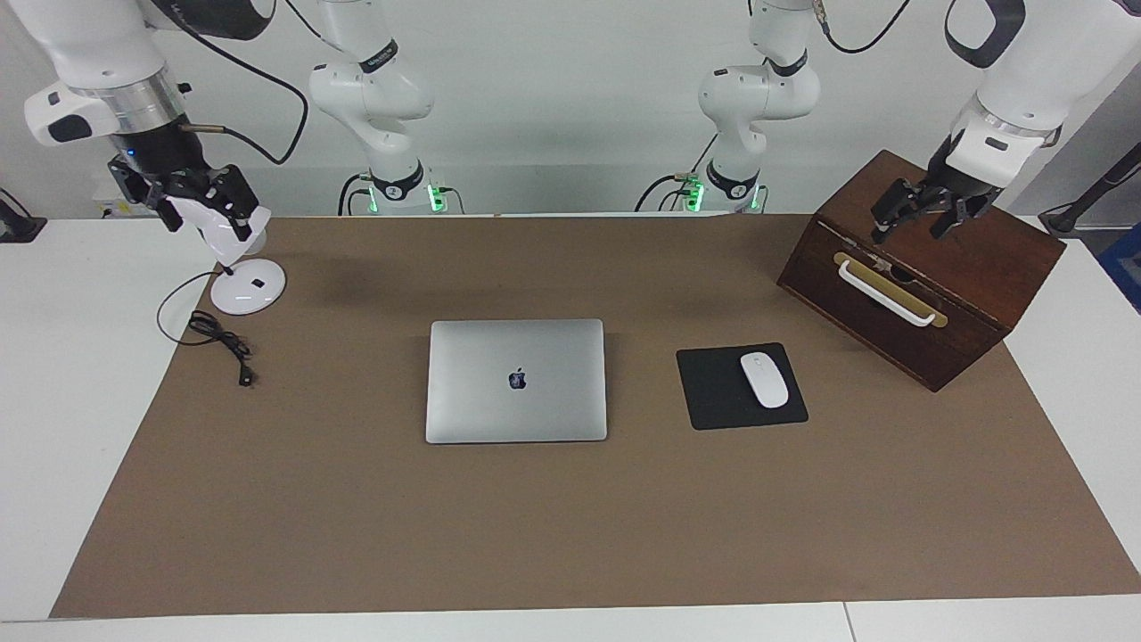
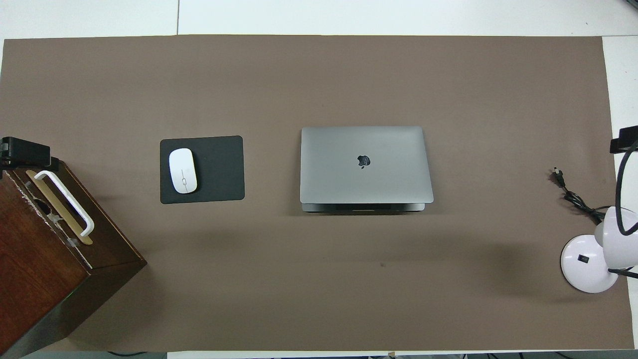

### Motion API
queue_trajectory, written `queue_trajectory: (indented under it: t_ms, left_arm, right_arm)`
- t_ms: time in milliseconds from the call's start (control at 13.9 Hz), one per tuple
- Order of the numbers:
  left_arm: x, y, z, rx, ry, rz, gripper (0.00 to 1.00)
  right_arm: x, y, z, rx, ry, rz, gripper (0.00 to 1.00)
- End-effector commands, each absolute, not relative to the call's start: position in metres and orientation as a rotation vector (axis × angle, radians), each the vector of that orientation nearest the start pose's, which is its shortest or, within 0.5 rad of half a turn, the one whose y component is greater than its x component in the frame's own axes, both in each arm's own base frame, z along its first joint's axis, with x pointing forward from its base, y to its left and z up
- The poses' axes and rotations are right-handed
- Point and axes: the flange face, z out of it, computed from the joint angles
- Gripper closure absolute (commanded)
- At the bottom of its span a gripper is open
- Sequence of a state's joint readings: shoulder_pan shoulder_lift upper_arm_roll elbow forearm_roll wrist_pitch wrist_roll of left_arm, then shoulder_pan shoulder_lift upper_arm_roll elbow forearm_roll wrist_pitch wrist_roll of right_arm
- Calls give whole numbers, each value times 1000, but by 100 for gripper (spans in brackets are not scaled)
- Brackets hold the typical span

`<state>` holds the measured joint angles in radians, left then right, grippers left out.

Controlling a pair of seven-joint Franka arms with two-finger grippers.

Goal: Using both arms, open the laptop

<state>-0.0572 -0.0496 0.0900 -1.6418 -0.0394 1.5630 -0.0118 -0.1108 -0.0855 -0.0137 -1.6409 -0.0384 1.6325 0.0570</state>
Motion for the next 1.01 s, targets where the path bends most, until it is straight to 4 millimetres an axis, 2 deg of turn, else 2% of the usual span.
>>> queue_trajectory:
  t_ms: [0,361,649,793,938]
  left_arm:
    - [539,17,622,-3176,-88,29,0]
    - [538,18,621,-3175,-88,31,0]
    - [539,28,622,-3176,-115,23,0]
    - [539,28,622,-3178,-122,23,0]
    - [539,29,622,-3177,-129,14,0]
  right_arm:
    - [524,-71,644,-3140,320,-149,0]
    - [524,-71,642,-3140,323,-140,0]
    - [526,-63,632,-3115,441,-162,0]
    - [525,-58,626,-3055,525,-183,0]
    - [527,-57,626,-2928,758,-208,0]
